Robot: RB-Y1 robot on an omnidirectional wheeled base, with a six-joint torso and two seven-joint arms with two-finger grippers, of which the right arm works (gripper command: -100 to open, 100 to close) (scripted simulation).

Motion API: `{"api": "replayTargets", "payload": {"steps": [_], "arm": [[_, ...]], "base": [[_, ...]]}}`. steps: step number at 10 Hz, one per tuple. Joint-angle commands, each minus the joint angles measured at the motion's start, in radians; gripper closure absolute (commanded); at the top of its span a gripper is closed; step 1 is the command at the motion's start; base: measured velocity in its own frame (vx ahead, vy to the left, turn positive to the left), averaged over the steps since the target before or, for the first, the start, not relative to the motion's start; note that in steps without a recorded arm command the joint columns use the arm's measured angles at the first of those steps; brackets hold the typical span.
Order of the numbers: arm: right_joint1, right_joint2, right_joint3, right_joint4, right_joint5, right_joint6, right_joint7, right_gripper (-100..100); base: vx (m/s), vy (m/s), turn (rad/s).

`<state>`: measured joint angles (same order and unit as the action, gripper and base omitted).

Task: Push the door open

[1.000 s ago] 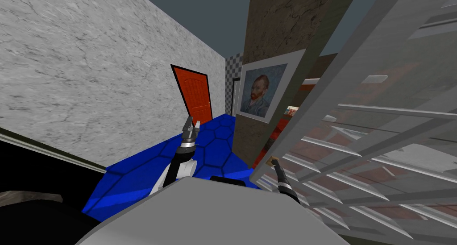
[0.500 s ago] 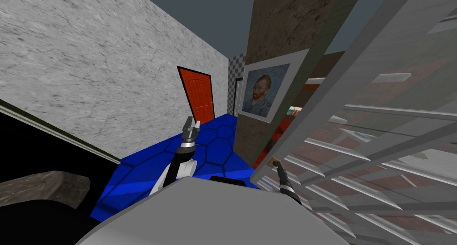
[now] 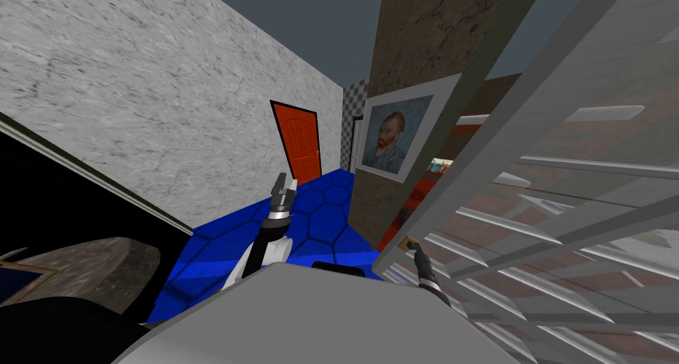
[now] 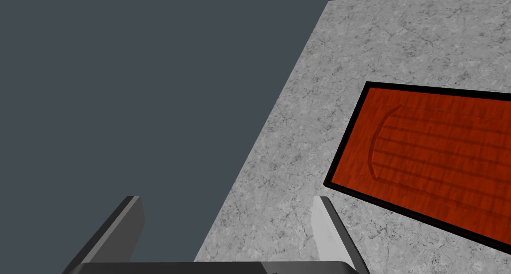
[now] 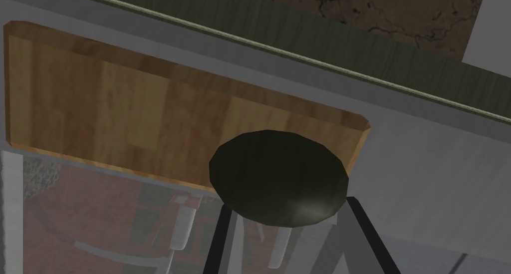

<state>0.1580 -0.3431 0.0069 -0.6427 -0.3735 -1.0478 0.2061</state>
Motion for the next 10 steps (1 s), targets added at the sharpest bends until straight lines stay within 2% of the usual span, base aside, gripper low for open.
{"api": "replayTargets", "payload": {"steps": [1, 2, 3, 4, 5, 6, 8, 9, 10], "arm": [[0.015, 0.006, 0.018, -0.008, -0.020, 0.000, -0.050, 100], [0.015, 0.006, 0.018, -0.008, -0.020, 0.000, -0.066, 100], [0.024, 0.003, 0.025, -0.012, -0.036, -0.005, -0.102, 100], [0.024, 0.003, 0.025, -0.012, -0.036, -0.005, -0.107, 100], [0.033, 0.000, 0.031, -0.015, -0.053, -0.010, -0.146, 100], [0.033, 0.000, 0.031, -0.015, -0.053, -0.010, -0.149, 100], [0.051, -0.006, 0.045, -0.022, -0.086, -0.020, -0.216, 100], [0.051, -0.006, 0.045, -0.022, -0.086, -0.020, -0.232, 100], [0.060, -0.009, 0.052, -0.026, -0.102, -0.025, -0.269, 100]], "base": [[-0.074, -0.016, 0.153], [-0.054, -0.017, 0.043], [-0.050, -0.012, 0.081], [-0.039, -0.008, 0.039], [-0.048, -0.007, 0.098], [-0.041, -0.010, 0.060], [-0.056, -0.007, 0.109], [-0.056, -0.010, 0.053], [-0.045, -0.011, 0.089]]}}
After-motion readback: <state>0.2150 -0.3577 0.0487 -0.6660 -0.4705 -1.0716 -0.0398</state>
